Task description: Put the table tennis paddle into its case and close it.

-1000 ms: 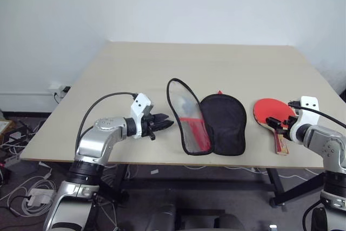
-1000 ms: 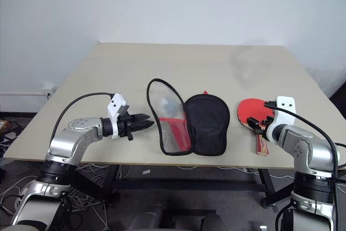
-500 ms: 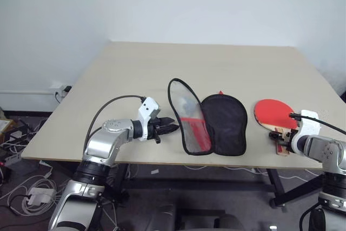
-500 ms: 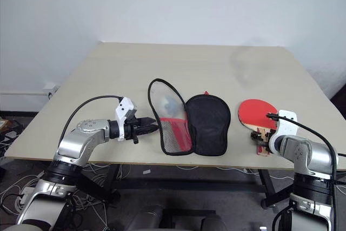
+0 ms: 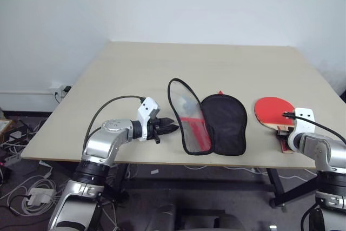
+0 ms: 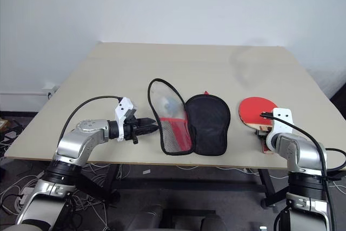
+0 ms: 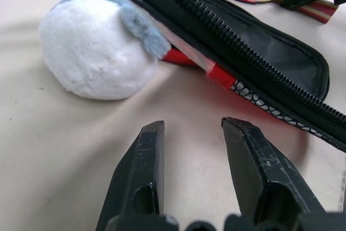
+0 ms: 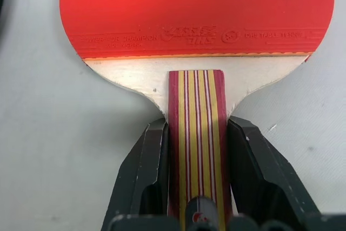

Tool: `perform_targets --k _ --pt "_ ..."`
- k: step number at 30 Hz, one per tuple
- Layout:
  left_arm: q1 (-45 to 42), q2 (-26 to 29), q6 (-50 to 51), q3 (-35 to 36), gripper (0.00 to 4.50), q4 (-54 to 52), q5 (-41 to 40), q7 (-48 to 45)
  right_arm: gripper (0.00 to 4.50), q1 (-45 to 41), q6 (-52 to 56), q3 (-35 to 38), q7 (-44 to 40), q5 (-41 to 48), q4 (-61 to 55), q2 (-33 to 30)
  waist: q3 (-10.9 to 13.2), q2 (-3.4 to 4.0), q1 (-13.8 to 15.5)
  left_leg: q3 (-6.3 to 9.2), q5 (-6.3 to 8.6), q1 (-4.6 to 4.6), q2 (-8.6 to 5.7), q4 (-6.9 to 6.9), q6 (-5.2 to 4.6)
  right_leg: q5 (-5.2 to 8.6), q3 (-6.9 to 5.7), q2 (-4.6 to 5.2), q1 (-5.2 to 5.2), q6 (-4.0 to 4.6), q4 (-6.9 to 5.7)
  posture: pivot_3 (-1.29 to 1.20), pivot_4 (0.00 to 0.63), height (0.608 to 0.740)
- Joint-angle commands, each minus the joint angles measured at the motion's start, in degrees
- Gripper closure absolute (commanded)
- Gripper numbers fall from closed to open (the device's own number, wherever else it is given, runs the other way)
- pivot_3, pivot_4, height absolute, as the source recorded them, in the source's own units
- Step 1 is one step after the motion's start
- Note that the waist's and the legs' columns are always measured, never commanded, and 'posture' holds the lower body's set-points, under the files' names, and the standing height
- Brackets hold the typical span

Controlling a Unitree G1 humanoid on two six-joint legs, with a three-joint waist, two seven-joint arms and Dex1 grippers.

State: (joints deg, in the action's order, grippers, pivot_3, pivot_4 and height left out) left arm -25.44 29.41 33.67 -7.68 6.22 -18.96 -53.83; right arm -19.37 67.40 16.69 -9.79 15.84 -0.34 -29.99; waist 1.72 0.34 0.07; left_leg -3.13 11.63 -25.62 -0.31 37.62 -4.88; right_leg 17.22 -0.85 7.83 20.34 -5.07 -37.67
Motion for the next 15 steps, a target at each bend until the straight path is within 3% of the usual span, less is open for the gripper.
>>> perform_targets --k 1,5,8,12,15 --pt "-1.7 1.5 -1.2 2.1 2.79 -2.0 -0.7 -1.4 3.33 -5.4 3.0 2.8 -1.1 2.8 -8.3 -0.9 0.1 0.12 -0.1 0.00 0.00 0.00 0.00 -0.01 0.00 0.00 0.01 0.00 0.02 0.00 0.00 0.00 0.000 0.715" --pt "-1.3 2.6 -2.9 1.8 2.79 -1.7 -0.4 -2.7 3.33 -9.4 11.0 3.1 -0.9 6.1 -13.7 2.8 0.1 0.16 -0.2 -0.05 0.00 0.00 0.08 -0.10 -0.01 0.00 0.06 -0.03 0.09 0.00 -0.02 0.00 0.000 0.715" --pt "-1.6 2.5 -3.4 1.6 2.79 -0.9 -0.2 -2.7 3.33 -12.8 16.5 3.1 1.7 6.4 -17.9 9.5 0.1 0.15 -0.1 -0.03 0.00 0.00 0.18 -0.14 -0.01 0.00 0.03 -0.05 0.09 0.00 -0.01 0.00 0.000 0.715" --pt "-2.1 2.1 -3.8 1.2 2.79 -0.3 0.1 -2.6 3.33 -15.0 22.0 3.1 6.3 3.4 -20.1 18.9 0.1 0.15 0.3 -0.03 -0.06 -0.01 0.16 -0.14 0.10 0.00 -0.01 0.00 0.08 0.00 -0.01 0.00 0.000 0.715" --pt "-2.6 1.7 -4.6 0.9 2.79 0.6 0.7 -2.4 3.33 -13.4 22.5 -1.8 9.6 0.5 -21.6 21.6 0.1 0.15 0.4 -0.04 0.02 -0.07 0.02 -0.13 0.27 0.00 -0.03 0.05 0.10 0.00 -0.03 0.00 0.000 0.715"
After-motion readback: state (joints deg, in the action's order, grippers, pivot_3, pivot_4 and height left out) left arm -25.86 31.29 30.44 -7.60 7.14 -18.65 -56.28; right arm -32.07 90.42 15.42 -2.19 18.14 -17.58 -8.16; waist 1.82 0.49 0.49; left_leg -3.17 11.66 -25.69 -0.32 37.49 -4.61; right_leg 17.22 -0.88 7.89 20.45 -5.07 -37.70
